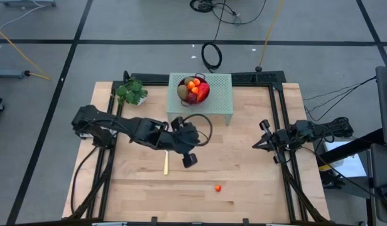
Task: Pick & Place Fruit
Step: Put the pear into the strainer bowl
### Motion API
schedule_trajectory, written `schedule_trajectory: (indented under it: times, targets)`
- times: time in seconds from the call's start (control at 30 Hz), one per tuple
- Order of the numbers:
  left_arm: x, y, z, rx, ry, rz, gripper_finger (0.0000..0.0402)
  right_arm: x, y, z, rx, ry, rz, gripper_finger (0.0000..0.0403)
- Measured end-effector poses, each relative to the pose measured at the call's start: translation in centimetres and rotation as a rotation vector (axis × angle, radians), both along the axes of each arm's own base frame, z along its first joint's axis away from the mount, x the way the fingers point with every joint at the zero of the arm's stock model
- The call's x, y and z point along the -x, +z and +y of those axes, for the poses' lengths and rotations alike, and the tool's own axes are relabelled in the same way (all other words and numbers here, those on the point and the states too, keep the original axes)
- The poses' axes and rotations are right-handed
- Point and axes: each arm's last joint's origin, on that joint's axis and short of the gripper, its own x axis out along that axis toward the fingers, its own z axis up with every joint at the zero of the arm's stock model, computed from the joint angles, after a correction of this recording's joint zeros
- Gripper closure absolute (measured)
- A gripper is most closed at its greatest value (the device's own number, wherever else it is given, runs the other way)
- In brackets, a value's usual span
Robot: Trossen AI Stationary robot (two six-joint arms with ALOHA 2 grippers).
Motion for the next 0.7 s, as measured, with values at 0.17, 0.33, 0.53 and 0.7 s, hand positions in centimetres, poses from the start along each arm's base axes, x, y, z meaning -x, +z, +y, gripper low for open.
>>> schedule_trajectory:
  times: [0.17, 0.33, 0.53, 0.7]
  targets:
    - [1.7, -2.4, 1.2, 0.031, -0.037, -0.043, 0.0398, -0.9, 0.4, 0.2, 0.01, -0.003, -0.02, 0.0399]
    - [5.0, -4.0, 2.7, 0.067, -0.063, -0.082, 0.0397, -2.4, 0.3, 0.6, 0.028, -0.006, -0.002, 0.0399]
    - [9.5, -5.4, 4.1, 0.056, -0.083, -0.181, 0.0397, -4.2, 0.6, 1.0, 0.014, -0.007, -0.034, 0.0399]
    - [13.3, -6.8, 4.8, 0.076, -0.139, -0.255, 0.0399, -5.8, 1.7, 1.3, -0.002, -0.027, 0.02, 0.0399]
